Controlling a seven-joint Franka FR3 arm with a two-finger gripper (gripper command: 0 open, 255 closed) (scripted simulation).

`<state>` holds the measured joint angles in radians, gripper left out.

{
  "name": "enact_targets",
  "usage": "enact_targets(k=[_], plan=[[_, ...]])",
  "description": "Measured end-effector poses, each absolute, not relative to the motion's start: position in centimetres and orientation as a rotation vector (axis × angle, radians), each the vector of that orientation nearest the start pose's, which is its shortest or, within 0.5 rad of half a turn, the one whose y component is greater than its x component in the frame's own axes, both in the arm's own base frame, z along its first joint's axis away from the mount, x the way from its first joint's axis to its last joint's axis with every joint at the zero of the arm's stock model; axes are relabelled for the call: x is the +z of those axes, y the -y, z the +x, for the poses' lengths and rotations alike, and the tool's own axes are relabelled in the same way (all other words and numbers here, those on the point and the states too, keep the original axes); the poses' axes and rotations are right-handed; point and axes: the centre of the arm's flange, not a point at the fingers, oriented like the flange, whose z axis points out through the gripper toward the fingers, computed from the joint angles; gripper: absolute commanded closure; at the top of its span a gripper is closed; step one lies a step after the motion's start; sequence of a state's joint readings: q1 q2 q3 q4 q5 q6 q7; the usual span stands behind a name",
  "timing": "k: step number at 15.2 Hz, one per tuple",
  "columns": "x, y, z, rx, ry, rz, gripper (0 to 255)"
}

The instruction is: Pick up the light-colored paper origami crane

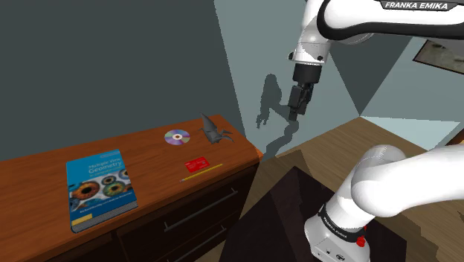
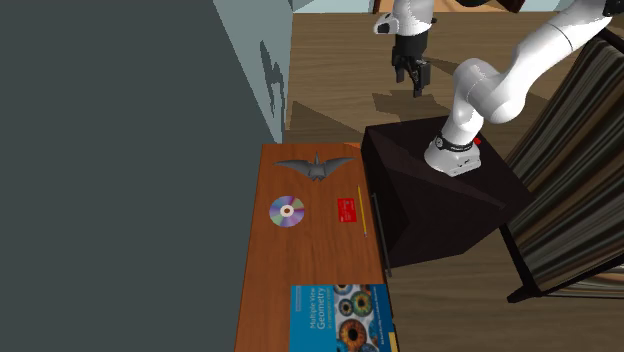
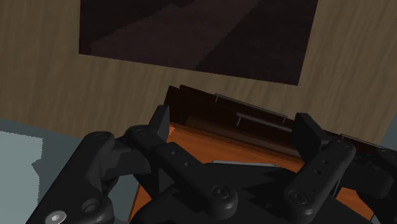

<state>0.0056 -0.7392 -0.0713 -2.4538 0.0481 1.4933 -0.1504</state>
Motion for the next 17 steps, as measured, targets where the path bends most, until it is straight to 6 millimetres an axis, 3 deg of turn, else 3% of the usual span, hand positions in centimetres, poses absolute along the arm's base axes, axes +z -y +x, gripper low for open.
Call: enact_targets(k=[4, 11, 17], plan=[[50.8, 0.8, 32.1, 0.315, 0.144, -3.014, 0], [45.8, -2.6, 38.7, 0.288, 0.085, -3.049, 0], [41.4, -4.3, 44.7, 0.264, 0.033, -3.080, 0]])
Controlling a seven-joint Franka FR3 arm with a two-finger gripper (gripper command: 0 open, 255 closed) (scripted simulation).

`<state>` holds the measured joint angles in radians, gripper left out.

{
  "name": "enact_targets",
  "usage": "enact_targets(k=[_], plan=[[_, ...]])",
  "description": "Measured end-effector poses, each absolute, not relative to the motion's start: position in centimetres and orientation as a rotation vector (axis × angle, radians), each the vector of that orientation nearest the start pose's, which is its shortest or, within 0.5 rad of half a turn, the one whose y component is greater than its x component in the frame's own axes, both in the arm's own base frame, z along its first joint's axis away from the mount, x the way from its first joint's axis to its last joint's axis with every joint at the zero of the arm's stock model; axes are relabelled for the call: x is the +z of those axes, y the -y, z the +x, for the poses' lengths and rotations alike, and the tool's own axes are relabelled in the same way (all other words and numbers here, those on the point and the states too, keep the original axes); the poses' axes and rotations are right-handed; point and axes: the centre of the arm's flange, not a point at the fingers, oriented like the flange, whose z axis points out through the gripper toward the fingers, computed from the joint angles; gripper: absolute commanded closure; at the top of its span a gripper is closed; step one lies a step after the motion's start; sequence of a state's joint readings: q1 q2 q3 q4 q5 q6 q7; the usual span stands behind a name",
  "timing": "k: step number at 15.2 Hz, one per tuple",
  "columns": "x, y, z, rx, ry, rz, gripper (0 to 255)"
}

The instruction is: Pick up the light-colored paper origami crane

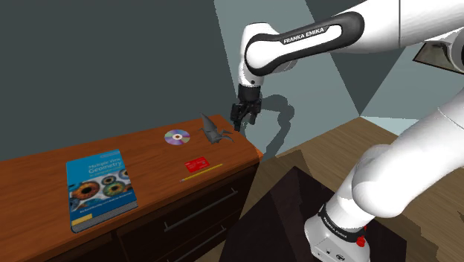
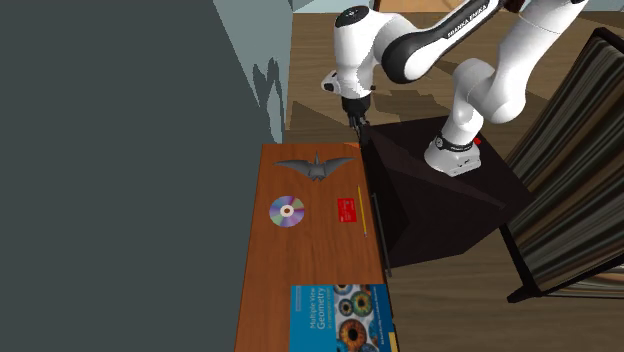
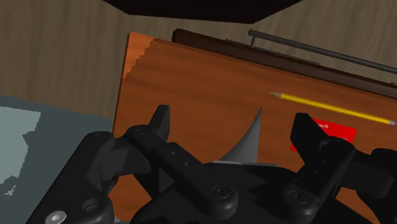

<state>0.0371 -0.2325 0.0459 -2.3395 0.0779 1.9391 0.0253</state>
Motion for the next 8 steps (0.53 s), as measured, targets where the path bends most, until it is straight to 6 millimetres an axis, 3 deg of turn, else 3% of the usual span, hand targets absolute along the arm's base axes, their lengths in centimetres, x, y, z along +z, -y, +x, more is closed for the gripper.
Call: enact_targets(k=[8], plan=[[35.5, -7.0, 52.8, 0.231, -0.037, -3.117, 0]])
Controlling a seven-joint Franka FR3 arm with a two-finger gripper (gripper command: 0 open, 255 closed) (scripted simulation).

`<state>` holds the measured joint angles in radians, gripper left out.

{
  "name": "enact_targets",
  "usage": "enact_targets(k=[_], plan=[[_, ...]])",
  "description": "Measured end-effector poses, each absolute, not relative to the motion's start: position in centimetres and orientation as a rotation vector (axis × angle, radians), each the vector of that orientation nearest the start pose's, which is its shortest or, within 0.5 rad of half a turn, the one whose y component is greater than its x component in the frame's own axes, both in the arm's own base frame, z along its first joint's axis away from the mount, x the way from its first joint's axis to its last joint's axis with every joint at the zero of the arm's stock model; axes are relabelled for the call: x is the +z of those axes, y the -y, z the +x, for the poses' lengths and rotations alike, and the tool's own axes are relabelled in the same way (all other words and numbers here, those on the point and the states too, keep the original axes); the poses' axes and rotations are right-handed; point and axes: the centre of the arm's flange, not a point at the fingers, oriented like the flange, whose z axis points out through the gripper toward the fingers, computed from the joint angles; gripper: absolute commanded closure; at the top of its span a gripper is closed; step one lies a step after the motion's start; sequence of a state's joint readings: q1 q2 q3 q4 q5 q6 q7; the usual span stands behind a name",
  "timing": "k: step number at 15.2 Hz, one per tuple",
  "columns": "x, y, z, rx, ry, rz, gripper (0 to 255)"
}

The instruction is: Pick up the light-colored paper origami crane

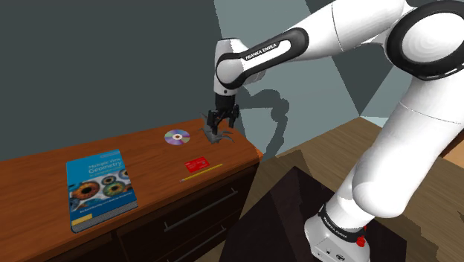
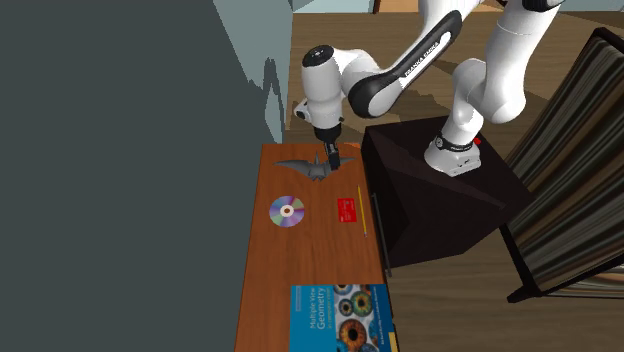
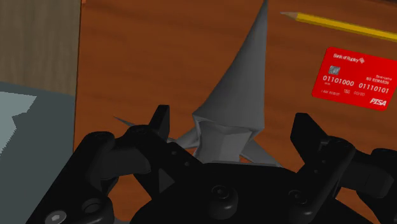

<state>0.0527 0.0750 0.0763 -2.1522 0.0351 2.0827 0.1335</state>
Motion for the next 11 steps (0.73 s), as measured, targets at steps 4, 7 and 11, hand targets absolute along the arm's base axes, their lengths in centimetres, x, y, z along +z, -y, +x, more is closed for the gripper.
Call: enact_targets(k=[4, 7, 11], plan=[[33.6, -7.3, 53.8, 0.226, -0.047, -3.122, 0], [32.1, -7.5, 53.9, 0.226, -0.048, -3.122, 0], [30.8, -7.4, 54.0, 0.226, -0.048, -3.122, 255]])
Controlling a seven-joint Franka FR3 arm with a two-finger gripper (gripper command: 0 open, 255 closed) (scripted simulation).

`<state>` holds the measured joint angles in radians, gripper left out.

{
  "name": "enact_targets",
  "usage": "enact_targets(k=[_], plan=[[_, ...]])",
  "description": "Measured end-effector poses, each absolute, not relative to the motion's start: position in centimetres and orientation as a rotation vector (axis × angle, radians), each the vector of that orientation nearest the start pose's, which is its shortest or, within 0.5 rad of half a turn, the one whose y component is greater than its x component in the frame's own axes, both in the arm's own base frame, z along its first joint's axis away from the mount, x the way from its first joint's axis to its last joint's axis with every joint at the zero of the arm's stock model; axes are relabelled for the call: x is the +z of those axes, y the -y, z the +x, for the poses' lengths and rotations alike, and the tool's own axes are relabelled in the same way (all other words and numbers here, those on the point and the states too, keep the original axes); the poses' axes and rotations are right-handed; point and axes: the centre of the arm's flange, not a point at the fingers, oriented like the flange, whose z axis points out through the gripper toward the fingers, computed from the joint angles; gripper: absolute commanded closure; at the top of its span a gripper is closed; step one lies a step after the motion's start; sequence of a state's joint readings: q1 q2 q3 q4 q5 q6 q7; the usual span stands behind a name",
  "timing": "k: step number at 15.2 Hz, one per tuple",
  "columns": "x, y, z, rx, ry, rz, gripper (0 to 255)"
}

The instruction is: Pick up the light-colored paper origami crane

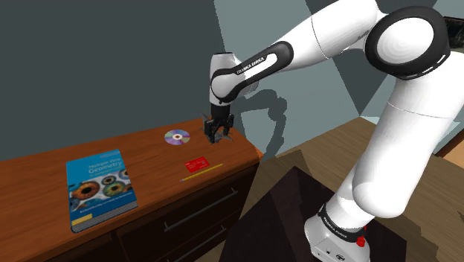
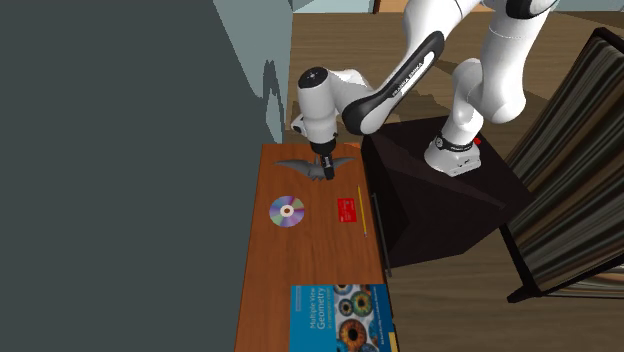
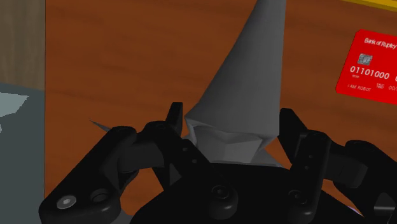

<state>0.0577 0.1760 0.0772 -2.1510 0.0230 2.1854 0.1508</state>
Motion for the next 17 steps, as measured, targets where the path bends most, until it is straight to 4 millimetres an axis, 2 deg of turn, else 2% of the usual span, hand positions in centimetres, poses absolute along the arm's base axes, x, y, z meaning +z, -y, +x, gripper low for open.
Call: enact_targets(k=[10, 17], plan=[[31.0, -7.4, 53.9, 0.225, -0.047, -3.122, 255], [34.3, -7.4, 53.9, 0.225, -0.048, -3.122, 255]])
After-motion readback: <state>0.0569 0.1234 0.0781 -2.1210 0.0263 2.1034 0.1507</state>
